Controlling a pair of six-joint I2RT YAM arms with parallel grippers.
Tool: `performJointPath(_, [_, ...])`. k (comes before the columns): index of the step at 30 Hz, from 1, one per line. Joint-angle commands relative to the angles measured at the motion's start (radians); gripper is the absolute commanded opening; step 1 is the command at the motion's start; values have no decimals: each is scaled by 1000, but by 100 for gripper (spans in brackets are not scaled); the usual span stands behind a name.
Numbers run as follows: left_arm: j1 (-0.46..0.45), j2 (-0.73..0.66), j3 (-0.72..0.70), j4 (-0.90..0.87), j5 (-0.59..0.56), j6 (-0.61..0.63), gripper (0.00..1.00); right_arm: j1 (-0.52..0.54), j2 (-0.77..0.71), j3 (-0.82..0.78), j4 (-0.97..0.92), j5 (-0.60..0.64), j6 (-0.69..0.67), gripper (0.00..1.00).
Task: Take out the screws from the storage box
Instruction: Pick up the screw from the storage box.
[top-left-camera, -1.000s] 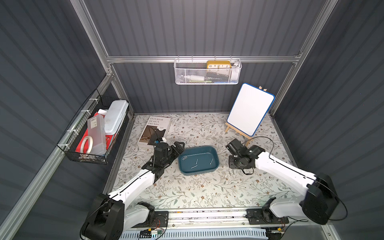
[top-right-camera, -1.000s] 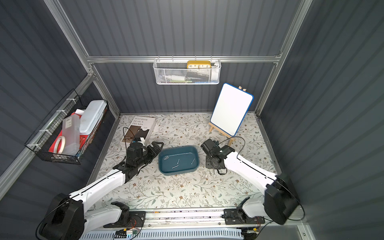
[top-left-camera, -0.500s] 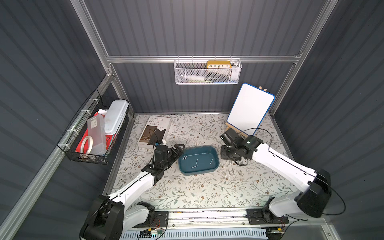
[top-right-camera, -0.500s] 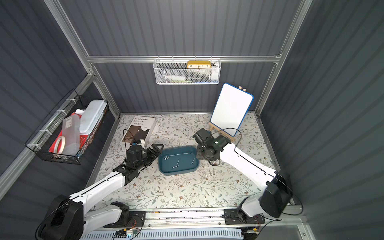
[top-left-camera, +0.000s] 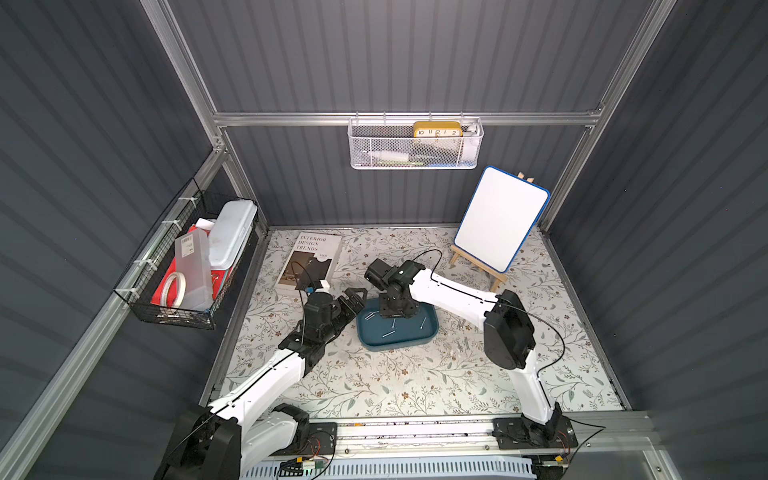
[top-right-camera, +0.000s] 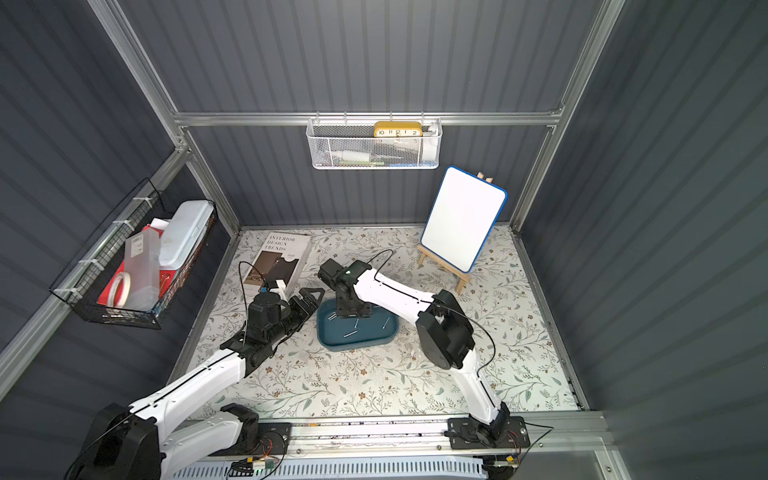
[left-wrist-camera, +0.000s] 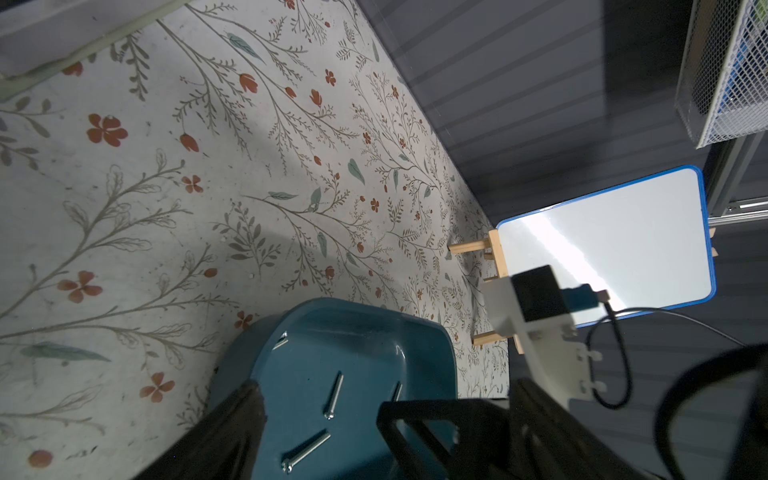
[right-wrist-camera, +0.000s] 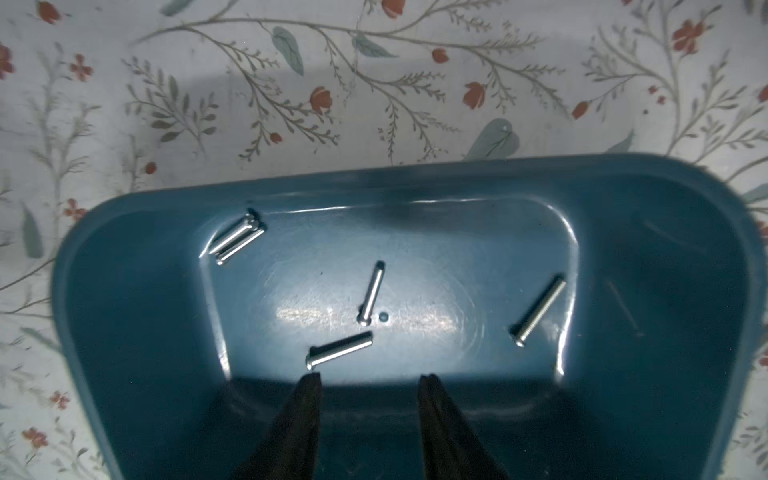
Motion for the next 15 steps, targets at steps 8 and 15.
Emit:
performJointPath(8, [-3,-44,-25,-33,-36,-36,95,-2,120,94,-68,-18,28,39])
performJointPath(15, [-3,-30,-19,-28,-33,-30,95,-2,153,89,-48,-22,39,32])
